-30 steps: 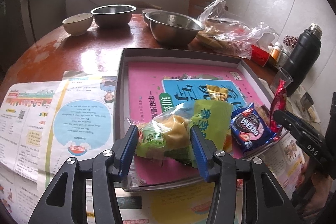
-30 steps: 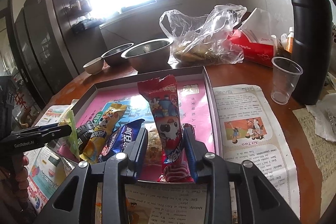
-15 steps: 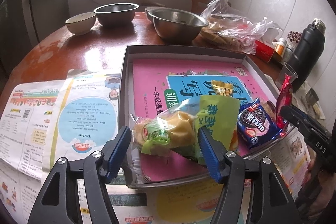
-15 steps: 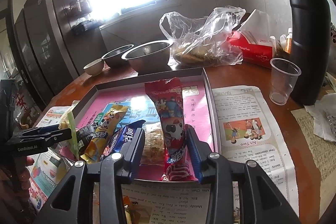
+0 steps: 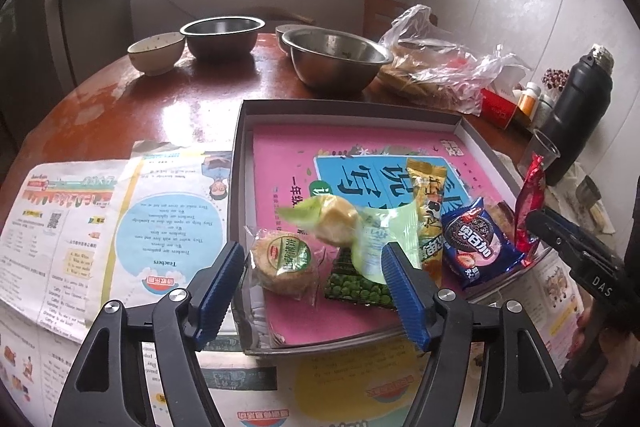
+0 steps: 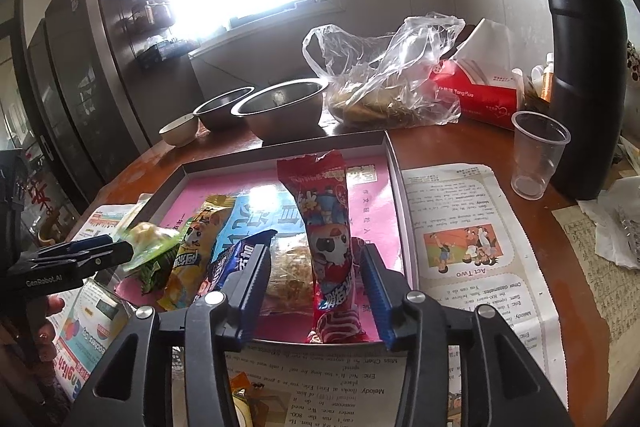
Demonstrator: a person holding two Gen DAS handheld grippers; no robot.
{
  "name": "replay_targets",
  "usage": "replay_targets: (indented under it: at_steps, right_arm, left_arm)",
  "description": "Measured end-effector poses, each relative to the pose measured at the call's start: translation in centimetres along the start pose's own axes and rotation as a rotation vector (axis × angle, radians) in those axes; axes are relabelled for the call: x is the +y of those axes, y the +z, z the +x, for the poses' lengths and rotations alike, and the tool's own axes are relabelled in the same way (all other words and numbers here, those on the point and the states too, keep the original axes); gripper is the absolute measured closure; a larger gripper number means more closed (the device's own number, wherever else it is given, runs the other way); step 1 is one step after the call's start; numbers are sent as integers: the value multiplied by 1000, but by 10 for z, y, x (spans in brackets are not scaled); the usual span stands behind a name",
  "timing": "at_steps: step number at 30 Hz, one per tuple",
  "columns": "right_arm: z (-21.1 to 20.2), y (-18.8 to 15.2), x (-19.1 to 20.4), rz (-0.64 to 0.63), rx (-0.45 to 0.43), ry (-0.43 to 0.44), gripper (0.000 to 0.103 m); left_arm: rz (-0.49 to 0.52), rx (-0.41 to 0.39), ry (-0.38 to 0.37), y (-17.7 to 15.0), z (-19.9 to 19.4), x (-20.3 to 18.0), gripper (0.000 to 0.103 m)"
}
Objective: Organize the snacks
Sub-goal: 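Release both snacks in the tray and move both tools back toward the remaining snacks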
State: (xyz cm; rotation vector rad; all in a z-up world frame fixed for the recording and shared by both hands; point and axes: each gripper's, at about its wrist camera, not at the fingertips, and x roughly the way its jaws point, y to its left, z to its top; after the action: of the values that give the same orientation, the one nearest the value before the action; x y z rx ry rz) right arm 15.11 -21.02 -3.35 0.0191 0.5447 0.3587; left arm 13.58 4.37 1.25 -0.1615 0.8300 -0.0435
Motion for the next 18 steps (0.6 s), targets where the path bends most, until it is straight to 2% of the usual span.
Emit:
replay_targets:
  at_steps: [18]
  right_arm:
    - [-10, 2, 6, -13, -21, 2, 56]
  left_arm:
    - [0, -21, -29, 0, -14, -2, 29]
